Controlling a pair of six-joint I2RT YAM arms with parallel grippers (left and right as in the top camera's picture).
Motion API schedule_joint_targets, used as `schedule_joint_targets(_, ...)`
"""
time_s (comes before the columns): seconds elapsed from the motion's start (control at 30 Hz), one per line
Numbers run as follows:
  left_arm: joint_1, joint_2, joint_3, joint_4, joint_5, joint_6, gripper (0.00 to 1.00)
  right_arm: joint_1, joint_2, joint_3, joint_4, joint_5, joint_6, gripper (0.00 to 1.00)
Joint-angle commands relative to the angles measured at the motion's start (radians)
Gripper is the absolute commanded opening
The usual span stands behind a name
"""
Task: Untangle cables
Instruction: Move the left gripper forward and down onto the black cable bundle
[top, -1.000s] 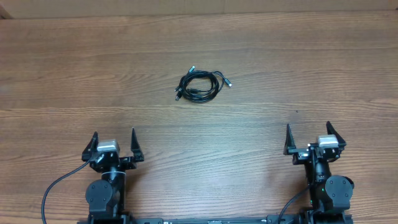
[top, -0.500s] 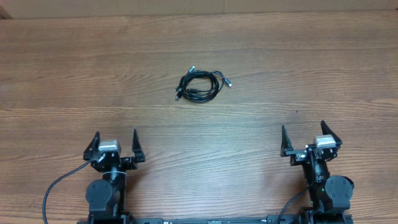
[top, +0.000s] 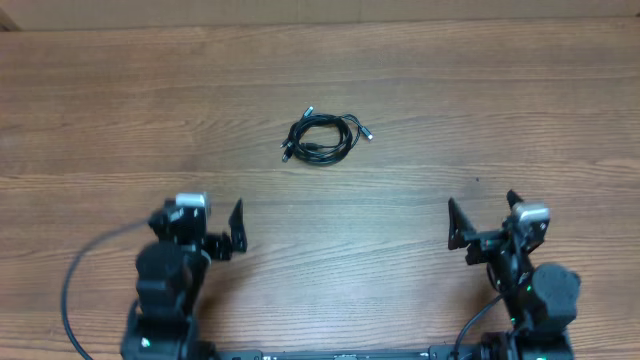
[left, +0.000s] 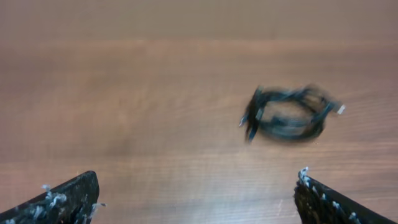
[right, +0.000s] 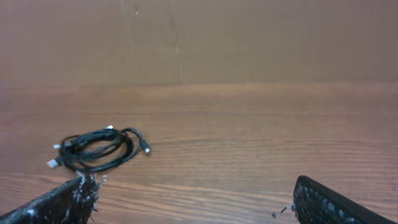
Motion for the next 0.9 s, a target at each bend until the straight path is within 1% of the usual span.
schedule_joint_targets(0.0, -0.051, 0.152, 0.204, -0.027, -0.010, 0.001, 1.00, 0.004, 0.122, 0.186, -0.088, -0.006, 0.056, 1.00)
schedule_joint_targets(0.23, -0.170, 0.452, 0.573, -0.204, -0.006, 0.006, 1.00, 0.004, 0.386, 0.561, -0.376, -0.006, 0.055, 1.00)
schedule_joint_targets(0.37, -0.243, 0.589, 0.743, -0.304, -0.008, 0.016, 1.00, 0.004, 0.494, 0.721, -0.504, -0.006, 0.055, 1.00)
schedule_joint_targets(0.47, -0.274, 0.680, 0.860, -0.386, -0.008, 0.014, 1.00, 0.003, 0.551, 0.806, -0.575, -0.006, 0.047, 1.00)
schedule_joint_targets(0.6, -0.276, 0.778, 0.989, -0.518, -0.006, -0.003, 1.00, 0.003, 0.567, 0.834, -0.589, -0.008, 0.048, 1.00)
schedule_joint_targets(0.73, -0.276, 0.813, 1.003, -0.558, 0.016, -0.012, 1.00, 0.003, 0.568, 0.834, -0.612, -0.021, 0.047, 1.00)
schedule_joint_targets(0.87, -0.277, 0.861, 1.004, -0.548, 0.008, -0.015, 1.00, 0.003, 0.572, 0.835, -0.629, -0.021, 0.048, 1.00)
